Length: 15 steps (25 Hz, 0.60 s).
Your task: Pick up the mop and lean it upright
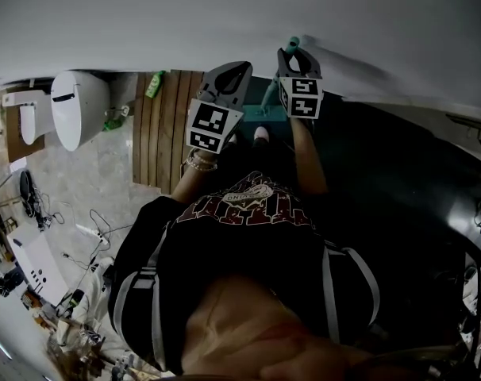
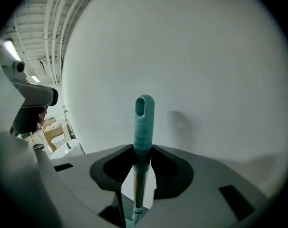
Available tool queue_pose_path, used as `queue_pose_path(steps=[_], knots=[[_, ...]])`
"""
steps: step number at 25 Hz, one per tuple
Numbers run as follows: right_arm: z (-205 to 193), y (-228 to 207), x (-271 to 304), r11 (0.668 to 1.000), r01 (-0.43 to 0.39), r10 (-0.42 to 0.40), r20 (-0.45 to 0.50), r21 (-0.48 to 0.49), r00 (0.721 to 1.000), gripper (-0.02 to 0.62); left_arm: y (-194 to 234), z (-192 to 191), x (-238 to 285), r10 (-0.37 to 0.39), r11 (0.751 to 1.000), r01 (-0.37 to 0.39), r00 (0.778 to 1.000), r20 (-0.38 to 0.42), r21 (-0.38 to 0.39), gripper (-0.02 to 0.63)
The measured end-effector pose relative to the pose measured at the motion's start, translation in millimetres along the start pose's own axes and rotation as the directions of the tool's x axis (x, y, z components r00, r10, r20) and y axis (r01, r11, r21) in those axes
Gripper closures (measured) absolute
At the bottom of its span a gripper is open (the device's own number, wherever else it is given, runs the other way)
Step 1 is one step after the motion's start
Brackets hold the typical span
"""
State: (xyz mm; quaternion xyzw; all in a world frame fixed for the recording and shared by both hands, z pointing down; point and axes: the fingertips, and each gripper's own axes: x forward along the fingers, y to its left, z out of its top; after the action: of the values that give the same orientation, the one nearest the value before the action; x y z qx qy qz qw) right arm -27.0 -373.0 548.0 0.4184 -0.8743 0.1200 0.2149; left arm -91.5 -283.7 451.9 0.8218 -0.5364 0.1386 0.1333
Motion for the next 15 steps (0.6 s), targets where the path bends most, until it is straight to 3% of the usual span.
queue_pose_path(steps=[15], knots=[[-12, 37, -43, 1.000, -0.025, 0.026, 0.017, -0.007, 1.000, 0.472, -20, -7, -19, -0.053, 0.999, 0.052, 0.999, 0.011, 0.015, 0.566]])
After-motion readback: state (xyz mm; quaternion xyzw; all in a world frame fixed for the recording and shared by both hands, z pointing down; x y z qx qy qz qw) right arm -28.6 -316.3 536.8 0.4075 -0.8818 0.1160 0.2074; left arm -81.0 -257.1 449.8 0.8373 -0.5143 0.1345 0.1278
